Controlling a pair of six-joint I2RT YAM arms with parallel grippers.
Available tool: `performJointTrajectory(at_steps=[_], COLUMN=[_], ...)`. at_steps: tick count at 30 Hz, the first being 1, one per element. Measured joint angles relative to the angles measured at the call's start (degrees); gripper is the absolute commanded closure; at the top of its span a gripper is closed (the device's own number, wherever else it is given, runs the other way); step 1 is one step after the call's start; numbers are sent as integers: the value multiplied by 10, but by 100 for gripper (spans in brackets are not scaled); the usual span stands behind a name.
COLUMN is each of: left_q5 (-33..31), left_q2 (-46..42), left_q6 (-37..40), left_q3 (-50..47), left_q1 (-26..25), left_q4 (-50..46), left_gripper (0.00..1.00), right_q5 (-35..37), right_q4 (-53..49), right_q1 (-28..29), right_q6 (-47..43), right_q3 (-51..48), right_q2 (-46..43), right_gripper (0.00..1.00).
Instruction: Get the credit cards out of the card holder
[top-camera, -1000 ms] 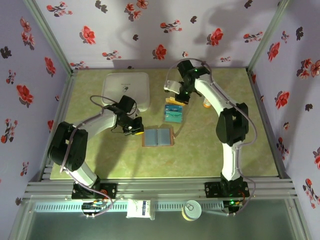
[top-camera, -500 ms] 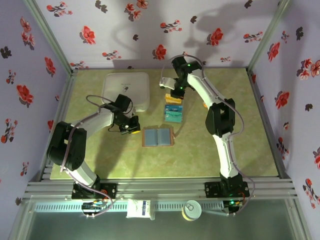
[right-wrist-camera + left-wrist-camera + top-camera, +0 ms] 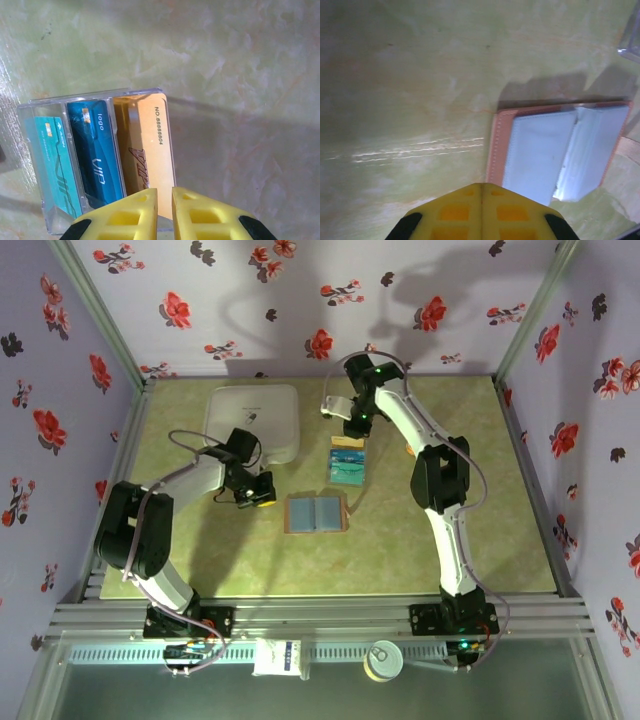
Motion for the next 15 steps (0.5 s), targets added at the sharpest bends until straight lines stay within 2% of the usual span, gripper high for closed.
performJointTrajectory(at_steps=[3,8,9,10,15], left_q5=[-36,-118,-133,-148,-202], left_q2=[-12,-66,-78,-90,-128], left_q6=[14,32,37,41,45], left_q3=[0,0,0,0,0], left_q1=[2,5,6,7,10], left_q4=[-14,-35,-37,-38,-38], left_gripper=[63,32,12,2,0], right_q5=[14,45,49,51,69], right_q4=[22,94,111,132,229], right_q1=[-4,-12,-13,-13,-14], right_q6=[24,92,110,128,201], right_q3=[-12,-108,-134,-163,-316], right_q2=[-9,-80,-101,-124,-242], right_gripper=[74,61,55,48,22])
